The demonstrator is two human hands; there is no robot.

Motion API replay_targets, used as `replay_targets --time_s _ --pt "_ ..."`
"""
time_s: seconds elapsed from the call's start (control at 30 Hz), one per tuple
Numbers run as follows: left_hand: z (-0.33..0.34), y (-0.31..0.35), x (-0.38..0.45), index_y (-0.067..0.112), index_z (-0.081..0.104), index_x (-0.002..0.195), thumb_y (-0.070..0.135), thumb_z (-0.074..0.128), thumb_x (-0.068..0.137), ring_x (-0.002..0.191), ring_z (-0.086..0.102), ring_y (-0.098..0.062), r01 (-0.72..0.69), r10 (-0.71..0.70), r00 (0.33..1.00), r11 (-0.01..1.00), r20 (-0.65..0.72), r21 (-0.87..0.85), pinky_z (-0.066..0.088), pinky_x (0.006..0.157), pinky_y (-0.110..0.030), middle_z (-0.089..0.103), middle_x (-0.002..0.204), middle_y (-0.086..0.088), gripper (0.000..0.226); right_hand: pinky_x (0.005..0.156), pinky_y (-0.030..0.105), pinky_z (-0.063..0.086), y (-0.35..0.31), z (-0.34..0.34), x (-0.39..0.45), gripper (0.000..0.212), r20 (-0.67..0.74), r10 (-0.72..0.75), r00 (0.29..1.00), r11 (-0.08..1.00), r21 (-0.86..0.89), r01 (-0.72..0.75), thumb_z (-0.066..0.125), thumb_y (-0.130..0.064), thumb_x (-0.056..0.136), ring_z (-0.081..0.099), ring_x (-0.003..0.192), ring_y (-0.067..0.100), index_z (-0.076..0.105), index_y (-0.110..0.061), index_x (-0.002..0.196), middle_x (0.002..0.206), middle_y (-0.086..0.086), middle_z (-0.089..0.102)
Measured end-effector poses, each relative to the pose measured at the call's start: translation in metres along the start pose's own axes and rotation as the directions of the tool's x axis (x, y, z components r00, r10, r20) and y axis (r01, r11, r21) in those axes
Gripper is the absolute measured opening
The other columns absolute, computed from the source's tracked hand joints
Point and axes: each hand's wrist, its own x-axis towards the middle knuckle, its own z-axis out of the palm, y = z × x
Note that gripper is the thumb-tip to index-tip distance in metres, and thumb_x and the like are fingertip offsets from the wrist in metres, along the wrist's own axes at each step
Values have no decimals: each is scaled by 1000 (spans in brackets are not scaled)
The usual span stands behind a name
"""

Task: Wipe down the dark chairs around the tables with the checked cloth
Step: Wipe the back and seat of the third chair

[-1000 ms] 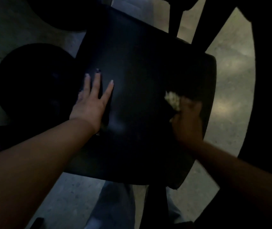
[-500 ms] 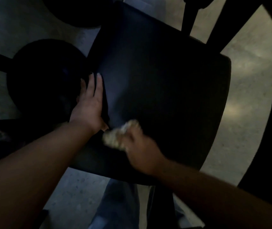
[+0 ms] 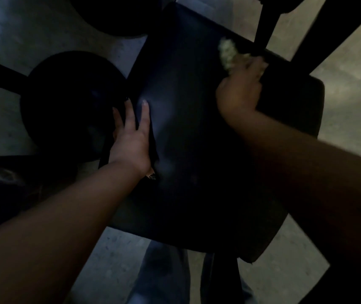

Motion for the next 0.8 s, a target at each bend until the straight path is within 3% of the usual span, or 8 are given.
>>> replay_targets --time_s 0.17,0.23,0.3,0.43,0.57,0.63,0.7,0.8 --pt "-2 4 -1 28 -27 148 17 93 54 144 -25 -34 16 -17 999 999 30 30 13 117 -45 -37 154 -5 153 63 43 53 -15 23 -123 51 182 -524 832 851 110 513 49 -13 85 61 89 45 50 -11 136 132 26 45" --pt "-1 4 -2 29 -26 149 14 92 55 144 -25 -33 22 -22 1000 1000 14 16 17 117 -47 -36 154 -4 152 67 43 53 -10 15 -133 54 316 -616 722 781 119 614 50 -12 90 56 102 44 41 -10 143 136 24 42" --pt "0 4 -2 30 -23 150 12 90 59 144 -25 -32 19 -19 1000 1000 0 3 15 117 -47 -34 155 -3 147 81 44 48 7 6 -110 54 366 -572 734 806 84 586 42 -10 95 52 110 42 30 -11 148 145 21 32" --pt "3 2 0 32 -21 150 5 87 63 145 -24 -32 23 -23 1000 1000 -21 -11 15 117 -47 -32 156 -2 141 82 39 45 69 -23 -45 53 177 -243 954 956 -123 266 40 -5 92 53 108 40 31 -8 145 142 22 32" --pt "2 2 0 32 -21 150 3 87 63 145 -24 -32 24 -24 1000 1000 -10 -14 12 117 -47 -33 156 -2 142 89 43 44 114 -31 -69 38 190 -148 971 953 -237 191 33 -24 102 52 111 38 34 -17 139 133 20 44" --pt "1 1 -1 32 -21 150 3 86 63 145 -24 -32 28 -28 1000 1000 -7 -7 10 117 -47 -33 156 -2 141 82 33 44 120 -31 -104 39 97 142 985 965 -236 -116 25 -51 101 58 96 26 43 -28 127 113 8 58" --pt "0 1 -1 32 -21 150 3 86 62 145 -24 -32 21 -21 1000 1000 -1 -4 11 117 -48 -33 156 -3 141 83 33 40 124 -18 -148 48 152 443 884 893 -166 -419 28 -50 101 56 103 27 45 -19 134 110 8 58" --pt "-3 1 -4 32 -22 150 9 91 57 145 -24 -32 18 -18 1000 1000 22 3 11 117 -50 -33 156 -3 148 110 49 26 106 7 -200 52 353 690 632 705 -131 -697 37 -13 99 30 134 43 22 9 144 145 29 30"
